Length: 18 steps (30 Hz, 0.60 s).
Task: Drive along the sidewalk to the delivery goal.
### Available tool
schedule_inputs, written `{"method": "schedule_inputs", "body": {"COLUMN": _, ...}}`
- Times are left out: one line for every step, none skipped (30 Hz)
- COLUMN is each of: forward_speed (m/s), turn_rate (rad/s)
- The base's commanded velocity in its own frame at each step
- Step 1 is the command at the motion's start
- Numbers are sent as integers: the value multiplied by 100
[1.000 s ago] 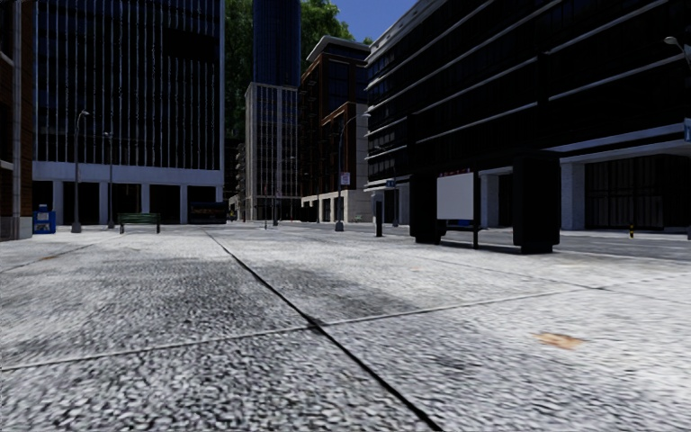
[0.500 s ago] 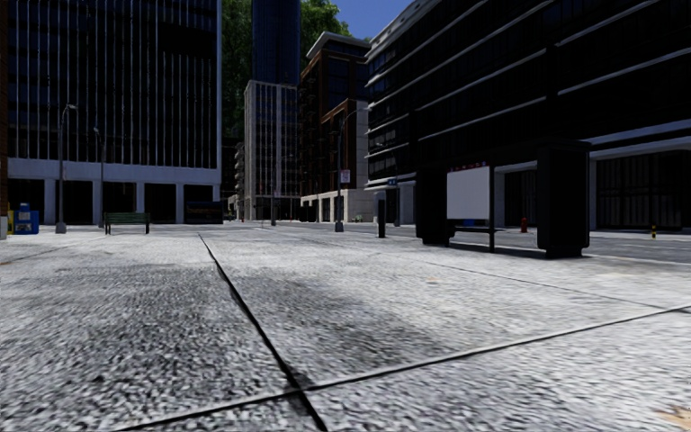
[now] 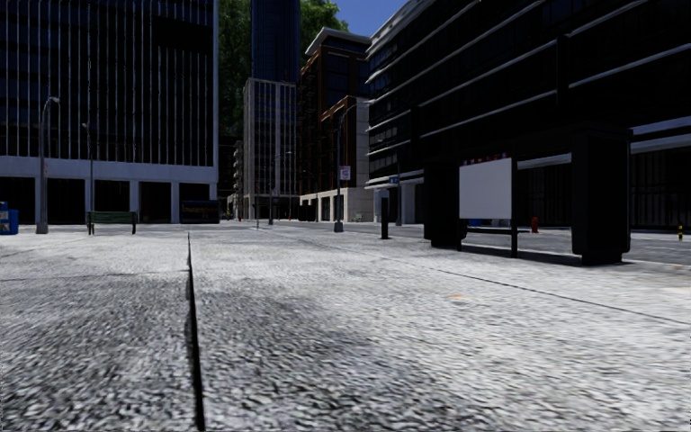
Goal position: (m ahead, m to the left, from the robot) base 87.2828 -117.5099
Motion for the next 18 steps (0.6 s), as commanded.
{"method": "schedule_inputs", "body": {"forward_speed": 200, "turn_rate": 4}}
{"method": "schedule_inputs", "body": {"forward_speed": 200, "turn_rate": 4}}
{"method": "schedule_inputs", "body": {"forward_speed": 200, "turn_rate": 4}}
{"method": "schedule_inputs", "body": {"forward_speed": 200, "turn_rate": 4}}
{"method": "schedule_inputs", "body": {"forward_speed": 200, "turn_rate": 4}}
{"method": "schedule_inputs", "body": {"forward_speed": 200, "turn_rate": 4}}
{"method": "schedule_inputs", "body": {"forward_speed": 200, "turn_rate": 4}}
{"method": "schedule_inputs", "body": {"forward_speed": 200, "turn_rate": 4}}
{"method": "schedule_inputs", "body": {"forward_speed": 200, "turn_rate": 4}}
{"method": "schedule_inputs", "body": {"forward_speed": 200, "turn_rate": 4}}
{"method": "schedule_inputs", "body": {"forward_speed": 200, "turn_rate": 4}}
{"method": "schedule_inputs", "body": {"forward_speed": 200, "turn_rate": 4}}
{"method": "schedule_inputs", "body": {"forward_speed": 200, "turn_rate": 4}}
{"method": "schedule_inputs", "body": {"forward_speed": 200, "turn_rate": 4}}
{"method": "schedule_inputs", "body": {"forward_speed": 200, "turn_rate": 4}}
{"method": "schedule_inputs", "body": {"forward_speed": 200, "turn_rate": 4}}
{"method": "schedule_inputs", "body": {"forward_speed": 200, "turn_rate": 4}}
{"method": "schedule_inputs", "body": {"forward_speed": 200, "turn_rate": 4}}
